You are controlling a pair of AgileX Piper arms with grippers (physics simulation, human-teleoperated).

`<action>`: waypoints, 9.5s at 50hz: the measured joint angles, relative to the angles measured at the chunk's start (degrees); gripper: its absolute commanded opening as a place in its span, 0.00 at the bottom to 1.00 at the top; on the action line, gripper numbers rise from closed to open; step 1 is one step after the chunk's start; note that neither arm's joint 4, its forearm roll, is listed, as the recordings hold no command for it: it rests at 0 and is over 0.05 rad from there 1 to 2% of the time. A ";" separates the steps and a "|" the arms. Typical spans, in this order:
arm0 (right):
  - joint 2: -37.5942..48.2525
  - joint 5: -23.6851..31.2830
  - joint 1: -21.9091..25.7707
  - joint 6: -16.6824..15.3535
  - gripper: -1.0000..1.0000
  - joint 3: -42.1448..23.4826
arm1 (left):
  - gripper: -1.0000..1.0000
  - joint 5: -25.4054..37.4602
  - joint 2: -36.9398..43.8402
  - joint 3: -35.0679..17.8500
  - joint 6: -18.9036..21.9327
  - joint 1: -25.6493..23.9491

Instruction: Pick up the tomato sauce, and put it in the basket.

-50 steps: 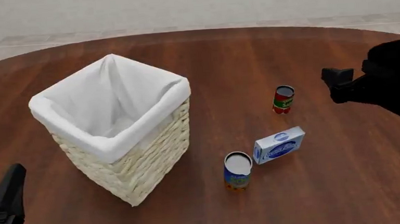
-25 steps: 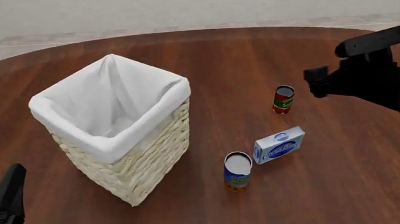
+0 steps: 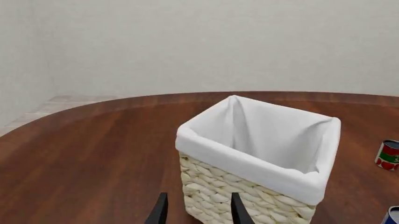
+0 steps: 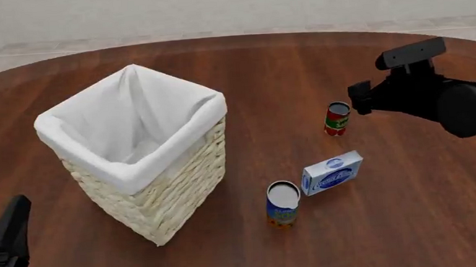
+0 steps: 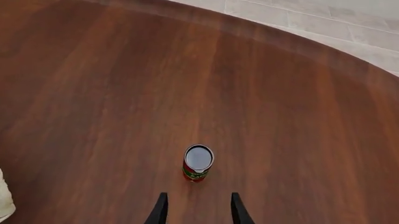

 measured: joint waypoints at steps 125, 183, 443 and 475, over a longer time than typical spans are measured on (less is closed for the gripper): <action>35.50 -7.70 -1.07 1.99 0.00 -17.17 | 1.00 0.00 0.00 0.00 0.00 0.00; 21.45 -1.14 2.83 -0.69 0.00 -15.10 | 1.00 0.00 0.00 0.00 0.00 0.00; 36.37 29.10 43.80 -4.95 0.00 -57.30 | 1.00 0.00 0.00 0.00 0.00 0.00; 37.17 29.90 44.83 -4.35 1.00 -58.40 | 1.00 0.00 0.00 0.00 0.00 0.00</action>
